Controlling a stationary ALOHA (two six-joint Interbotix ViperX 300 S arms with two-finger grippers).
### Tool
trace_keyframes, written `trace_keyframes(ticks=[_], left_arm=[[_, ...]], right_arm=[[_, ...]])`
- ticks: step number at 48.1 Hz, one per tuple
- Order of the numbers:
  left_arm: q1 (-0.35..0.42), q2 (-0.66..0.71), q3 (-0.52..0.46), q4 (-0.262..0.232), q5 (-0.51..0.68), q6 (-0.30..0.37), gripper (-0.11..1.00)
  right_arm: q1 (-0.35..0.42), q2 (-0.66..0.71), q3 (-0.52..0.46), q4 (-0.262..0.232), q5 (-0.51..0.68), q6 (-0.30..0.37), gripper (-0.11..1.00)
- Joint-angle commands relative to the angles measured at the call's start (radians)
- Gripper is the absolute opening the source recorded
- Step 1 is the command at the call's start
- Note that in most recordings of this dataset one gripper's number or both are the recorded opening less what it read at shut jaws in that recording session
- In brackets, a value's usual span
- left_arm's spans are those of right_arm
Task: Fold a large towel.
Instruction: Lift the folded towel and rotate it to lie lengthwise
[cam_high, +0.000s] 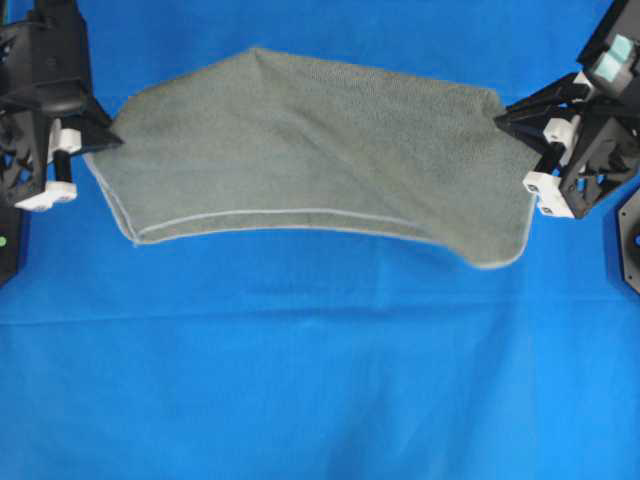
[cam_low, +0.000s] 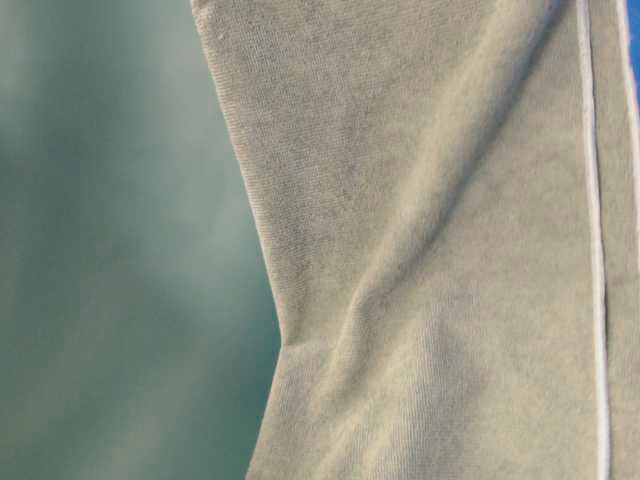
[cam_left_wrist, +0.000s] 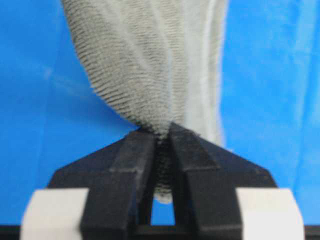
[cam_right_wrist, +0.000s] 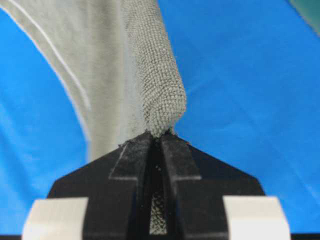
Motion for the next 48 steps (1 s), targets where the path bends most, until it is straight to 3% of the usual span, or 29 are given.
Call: trace_keyframes(ticks=[1,12,23,37,48], left_arm=[[-0.048,-0.011,-0.008,-0.008,-0.009,-0.005,0.04],[-0.276,0.009,-0.015,-0.011,-0.091,-0.077,0.04],[-0.494,0.046,-0.044,-0.011,-0.241,-0.175,0.04],[-0.591,0.238,-0.149,-0.009,-0.448,-0.242,0.04],[-0.629,0.491,-0.403,-0.006,-0.476,-0.235,0.04]], right_arm=[[-0.02,0.011,-0.028,-0.034,0.015,0.005,0.03],[-0.186,0.071,-0.048,-0.087,-0.003,0.04,0.03],[-0.377,0.135,-0.086,-0.114,-0.109,0.034,0.03],[-0.552,0.245,-0.172,-0.141,-0.339,0.025,0.03],[-0.592,0.339,-0.255,-0.146,-0.41,0.025,0.03]])
